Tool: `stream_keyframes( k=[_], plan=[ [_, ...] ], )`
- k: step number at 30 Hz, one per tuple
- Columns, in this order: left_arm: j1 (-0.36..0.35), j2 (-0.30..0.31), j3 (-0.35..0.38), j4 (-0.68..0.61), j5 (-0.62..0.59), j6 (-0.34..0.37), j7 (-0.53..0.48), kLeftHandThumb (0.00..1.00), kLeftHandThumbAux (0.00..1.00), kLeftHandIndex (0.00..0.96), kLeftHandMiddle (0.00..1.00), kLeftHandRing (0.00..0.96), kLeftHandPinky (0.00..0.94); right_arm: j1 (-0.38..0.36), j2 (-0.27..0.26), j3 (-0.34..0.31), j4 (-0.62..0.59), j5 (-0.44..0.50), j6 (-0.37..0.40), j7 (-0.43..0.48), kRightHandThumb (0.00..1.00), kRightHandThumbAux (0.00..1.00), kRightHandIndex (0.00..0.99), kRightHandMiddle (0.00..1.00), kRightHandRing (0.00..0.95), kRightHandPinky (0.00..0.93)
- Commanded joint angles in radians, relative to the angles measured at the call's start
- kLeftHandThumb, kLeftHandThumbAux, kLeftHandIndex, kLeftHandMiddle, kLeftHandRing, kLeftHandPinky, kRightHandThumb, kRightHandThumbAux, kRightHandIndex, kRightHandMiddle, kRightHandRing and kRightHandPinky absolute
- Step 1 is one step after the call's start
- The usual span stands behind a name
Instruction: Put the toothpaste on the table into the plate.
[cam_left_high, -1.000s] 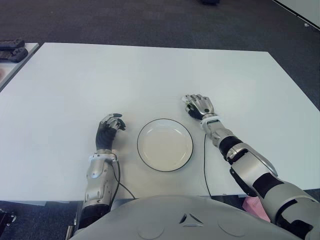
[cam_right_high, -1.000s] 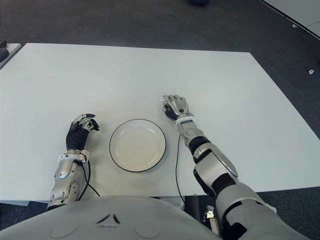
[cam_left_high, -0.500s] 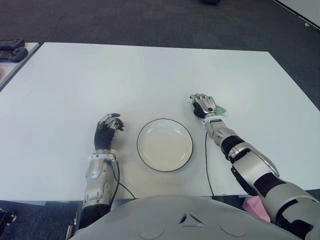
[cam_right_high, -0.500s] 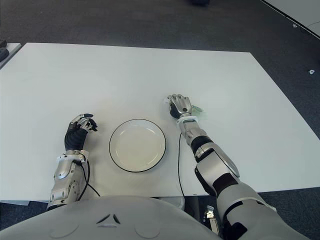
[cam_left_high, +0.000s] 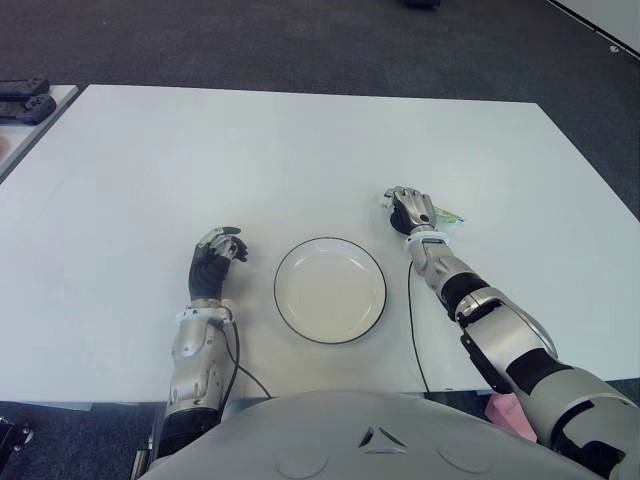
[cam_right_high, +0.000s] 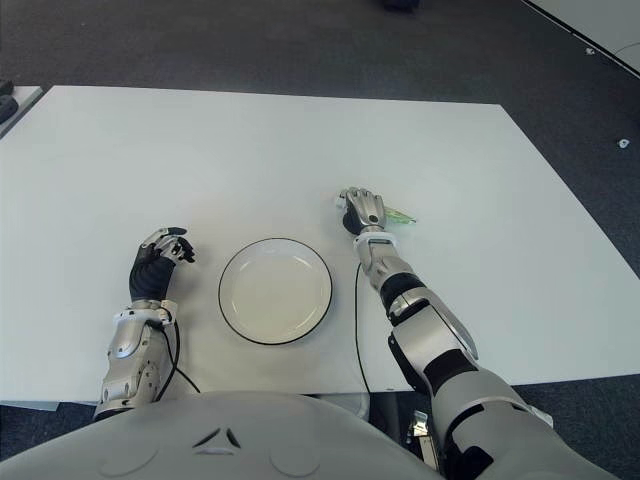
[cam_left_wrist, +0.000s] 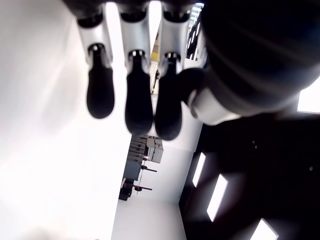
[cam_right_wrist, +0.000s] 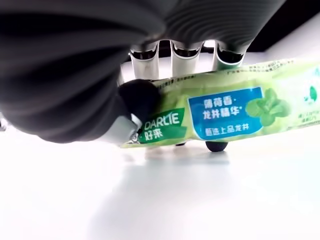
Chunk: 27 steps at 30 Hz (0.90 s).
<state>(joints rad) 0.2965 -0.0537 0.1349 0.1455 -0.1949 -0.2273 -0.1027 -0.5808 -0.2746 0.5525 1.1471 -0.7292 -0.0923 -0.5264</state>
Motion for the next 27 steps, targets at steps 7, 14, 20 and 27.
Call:
stream_keyframes(
  k=[7,14,20,27],
  plan=[
    [0.031,0.0,-0.003,0.053,0.017,0.066,0.016,0.707,0.718,0.434,0.623,0.613,0.602,0.121,-0.004,-0.029,0.015,0.045,-0.085,0.007,0.999,0.665,0.402,0.468,0.457,0.521],
    [0.031,0.007,-0.006,0.056,0.018,0.064,0.004,0.707,0.718,0.434,0.63,0.62,0.611,0.123,-0.009,-0.047,-0.005,0.05,-0.105,-0.007,1.0,0.666,0.389,0.462,0.469,0.53],
    [0.03,0.01,-0.008,0.062,0.011,0.053,-0.01,0.706,0.718,0.434,0.632,0.623,0.61,0.13,-0.024,-0.068,-0.041,0.054,-0.143,-0.029,1.0,0.667,0.396,0.449,0.462,0.525],
    [0.029,0.008,-0.004,0.067,0.003,0.049,-0.016,0.707,0.717,0.434,0.631,0.621,0.612,0.137,-0.054,-0.084,-0.09,0.051,-0.222,-0.074,1.0,0.668,0.397,0.436,0.468,0.533]
  ],
)
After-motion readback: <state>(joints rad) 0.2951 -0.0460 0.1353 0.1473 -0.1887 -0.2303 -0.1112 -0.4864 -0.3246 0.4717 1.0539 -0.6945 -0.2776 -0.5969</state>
